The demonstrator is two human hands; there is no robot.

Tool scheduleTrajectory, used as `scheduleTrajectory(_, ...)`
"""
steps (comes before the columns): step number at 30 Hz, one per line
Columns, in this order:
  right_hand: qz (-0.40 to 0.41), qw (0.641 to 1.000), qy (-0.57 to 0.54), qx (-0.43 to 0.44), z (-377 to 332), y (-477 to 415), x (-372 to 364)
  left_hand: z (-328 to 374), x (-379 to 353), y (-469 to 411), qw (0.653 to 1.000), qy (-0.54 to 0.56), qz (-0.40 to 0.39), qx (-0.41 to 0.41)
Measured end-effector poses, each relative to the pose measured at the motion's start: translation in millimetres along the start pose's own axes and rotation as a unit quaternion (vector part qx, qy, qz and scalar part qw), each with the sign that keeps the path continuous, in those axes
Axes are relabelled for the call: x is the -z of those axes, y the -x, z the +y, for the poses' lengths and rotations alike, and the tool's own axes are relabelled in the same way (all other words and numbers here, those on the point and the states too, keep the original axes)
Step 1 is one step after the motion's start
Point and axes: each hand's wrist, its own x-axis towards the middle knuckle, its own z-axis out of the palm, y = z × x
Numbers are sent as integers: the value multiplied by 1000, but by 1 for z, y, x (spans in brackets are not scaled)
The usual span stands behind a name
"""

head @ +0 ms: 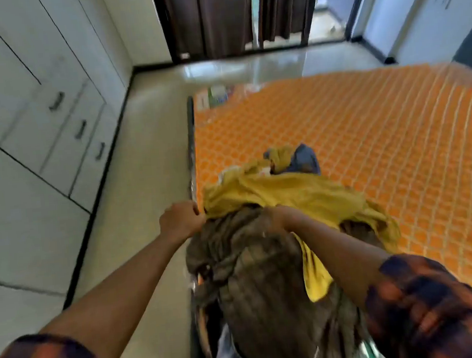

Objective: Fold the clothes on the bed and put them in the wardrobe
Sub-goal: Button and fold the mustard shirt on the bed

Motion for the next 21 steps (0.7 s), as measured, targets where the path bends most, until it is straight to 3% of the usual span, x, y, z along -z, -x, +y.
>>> scheduleTrajectory(3, 11, 998, -31, -47, 19, -11, -50, -24, -67, 19, 996, -7, -76, 42)
scheduleTrajectory(6, 79, 990, -65, -94, 32, -27, -73, -41, -112, 38, 989, 11, -125, 77)
scheduleTrajectory(12, 196, 963, -92, -159, 52, -76, -71, -48, -140, 33, 986, 59, -124, 99)
scheduleTrajectory(15, 190, 958, -49, -209, 63, -91, -57, -51, -137, 25, 985, 78, -122, 95)
scheduleTrajectory(17, 187, 963, -28, -194, 69, -97, -51, -54, -131, 22, 985, 83, -121, 87)
scheduleTrajectory(18, 222, 960, -59, -160, 68, -98, -49, -56, -128, 21, 985, 93, -120, 80)
scheduleTrajectory(21, 327, 906, -265, -49, 37, -86, -36, -63, -120, 20, 981, 154, -98, 71)
